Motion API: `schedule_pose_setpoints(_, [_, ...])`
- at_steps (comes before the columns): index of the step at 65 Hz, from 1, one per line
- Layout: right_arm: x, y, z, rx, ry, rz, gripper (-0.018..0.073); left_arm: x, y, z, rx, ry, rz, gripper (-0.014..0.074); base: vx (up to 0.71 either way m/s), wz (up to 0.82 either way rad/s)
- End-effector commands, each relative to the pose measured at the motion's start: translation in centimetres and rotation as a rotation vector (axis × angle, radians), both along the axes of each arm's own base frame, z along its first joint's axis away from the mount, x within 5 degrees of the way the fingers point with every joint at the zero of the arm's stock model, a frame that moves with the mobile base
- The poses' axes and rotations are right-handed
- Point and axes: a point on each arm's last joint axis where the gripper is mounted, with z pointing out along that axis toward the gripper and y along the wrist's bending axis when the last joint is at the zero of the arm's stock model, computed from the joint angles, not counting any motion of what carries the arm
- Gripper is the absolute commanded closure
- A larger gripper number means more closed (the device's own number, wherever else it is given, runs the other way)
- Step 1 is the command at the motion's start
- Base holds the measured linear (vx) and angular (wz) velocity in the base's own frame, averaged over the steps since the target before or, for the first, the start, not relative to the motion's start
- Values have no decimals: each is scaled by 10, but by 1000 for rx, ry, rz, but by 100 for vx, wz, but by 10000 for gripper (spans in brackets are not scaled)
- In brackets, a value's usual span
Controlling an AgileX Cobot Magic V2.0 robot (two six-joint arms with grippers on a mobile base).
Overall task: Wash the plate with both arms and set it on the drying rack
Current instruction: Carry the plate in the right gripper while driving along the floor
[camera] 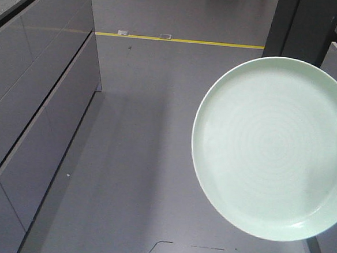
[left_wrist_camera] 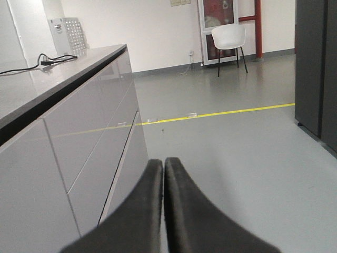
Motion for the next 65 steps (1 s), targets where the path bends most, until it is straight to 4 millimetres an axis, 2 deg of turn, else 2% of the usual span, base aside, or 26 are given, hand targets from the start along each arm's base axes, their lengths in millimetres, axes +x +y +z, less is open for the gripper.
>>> schedule_pose_setpoints(1, [0,1,13,36,-76,-17,570,-1,-1,2,-9,-72,-13,602,26,-8])
schedule_pose_setpoints(65, [0,1,13,36,-76,-17,570,-1,-1,2,-9,-72,-13,602,23,-15])
